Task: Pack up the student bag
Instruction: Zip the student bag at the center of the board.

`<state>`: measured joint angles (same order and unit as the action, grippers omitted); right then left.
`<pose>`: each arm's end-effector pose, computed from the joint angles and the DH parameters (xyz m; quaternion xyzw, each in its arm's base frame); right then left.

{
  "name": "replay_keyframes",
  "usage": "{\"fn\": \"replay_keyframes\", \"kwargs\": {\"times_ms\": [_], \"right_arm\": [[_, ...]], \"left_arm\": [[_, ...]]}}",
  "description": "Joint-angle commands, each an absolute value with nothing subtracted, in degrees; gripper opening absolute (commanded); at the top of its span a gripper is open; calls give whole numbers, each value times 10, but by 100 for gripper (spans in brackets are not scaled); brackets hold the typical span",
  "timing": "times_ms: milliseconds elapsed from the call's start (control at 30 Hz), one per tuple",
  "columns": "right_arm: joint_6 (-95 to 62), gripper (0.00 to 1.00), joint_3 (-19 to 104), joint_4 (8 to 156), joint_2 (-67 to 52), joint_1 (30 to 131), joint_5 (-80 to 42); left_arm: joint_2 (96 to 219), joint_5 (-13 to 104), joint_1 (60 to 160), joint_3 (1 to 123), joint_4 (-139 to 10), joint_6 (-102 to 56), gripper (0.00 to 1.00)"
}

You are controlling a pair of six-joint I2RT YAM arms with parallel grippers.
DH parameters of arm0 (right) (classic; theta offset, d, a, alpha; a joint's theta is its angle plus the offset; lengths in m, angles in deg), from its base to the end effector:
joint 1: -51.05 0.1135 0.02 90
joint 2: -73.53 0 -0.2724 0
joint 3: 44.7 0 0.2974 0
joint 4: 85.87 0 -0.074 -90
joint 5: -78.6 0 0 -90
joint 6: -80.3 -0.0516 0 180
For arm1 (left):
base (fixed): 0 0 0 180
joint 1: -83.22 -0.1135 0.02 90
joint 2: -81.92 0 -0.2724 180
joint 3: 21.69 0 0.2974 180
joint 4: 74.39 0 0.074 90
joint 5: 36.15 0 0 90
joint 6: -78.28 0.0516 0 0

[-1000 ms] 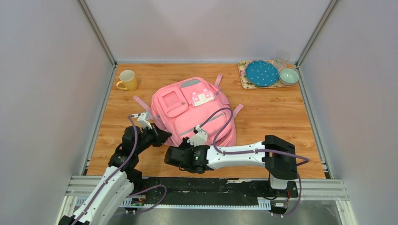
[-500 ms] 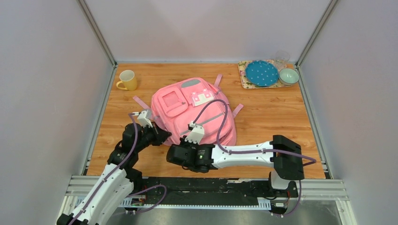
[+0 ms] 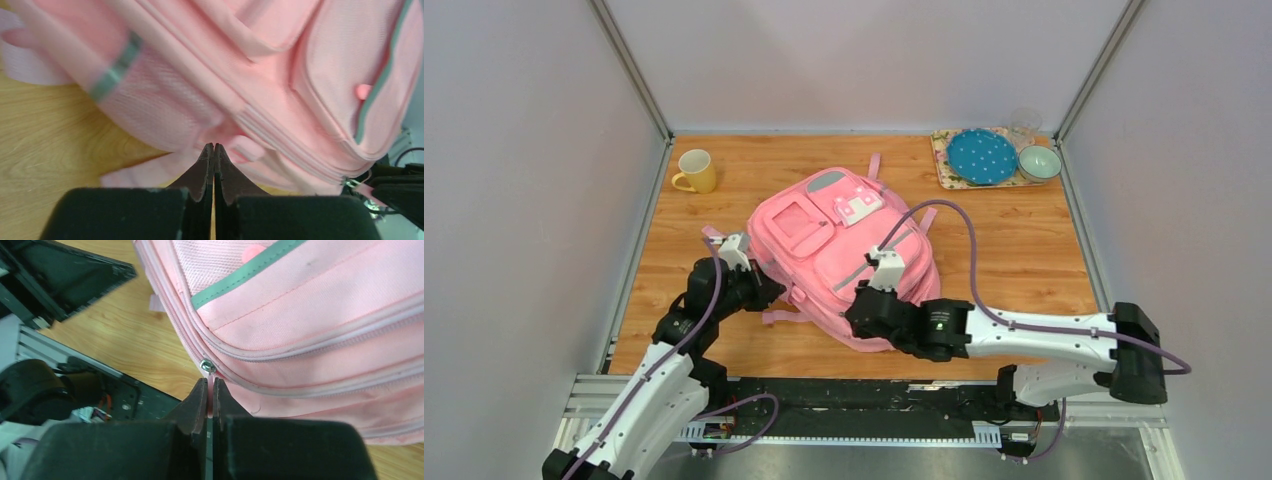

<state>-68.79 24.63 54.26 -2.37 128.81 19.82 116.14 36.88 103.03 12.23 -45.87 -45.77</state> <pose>0.0962 0.3173 0.2581 -0.0466 0.8987 0.2404 0.3638 0.1833 -0.0820 0.2057 -0.0310 0.8542 -0.3412 0.3912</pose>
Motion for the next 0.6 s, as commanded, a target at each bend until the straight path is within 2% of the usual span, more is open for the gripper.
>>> {"fn": "replay_keyframes", "kwargs": {"times_ms": [0, 233, 267, 300, 367, 400, 467, 500, 567], "right_arm": [[-607, 0, 164, 538, 76, 1260, 164], [-610, 0, 96, 597, 134, 1253, 119], [-609, 0, 93, 608, 133, 1253, 117], [-606, 0, 92, 613, 130, 1253, 111], [-601, 0, 97, 618, 113, 1253, 103], [-602, 0, 105, 617, 108, 1253, 100], [-601, 0, 113, 618, 93, 1253, 94], [-601, 0, 119, 617, 90, 1253, 89], [-605, 0, 121, 617, 84, 1253, 86]], "left_arm": [[1165, 428, 1021, 146, -421, -424, 0], [1145, 379, 1020, 123, -447, -470, 1], [1133, 368, 1021, 116, -456, -486, 8], [1122, 334, 1020, 108, -487, -521, 25], [1081, 305, 1020, 77, -518, -569, 36], [1065, 296, 1021, 67, -537, -619, 50], [1021, 289, 1021, 38, -554, -658, 62], [1007, 294, 1021, 32, -548, -686, 73], [972, 300, 1024, 15, -549, -708, 74]]}}
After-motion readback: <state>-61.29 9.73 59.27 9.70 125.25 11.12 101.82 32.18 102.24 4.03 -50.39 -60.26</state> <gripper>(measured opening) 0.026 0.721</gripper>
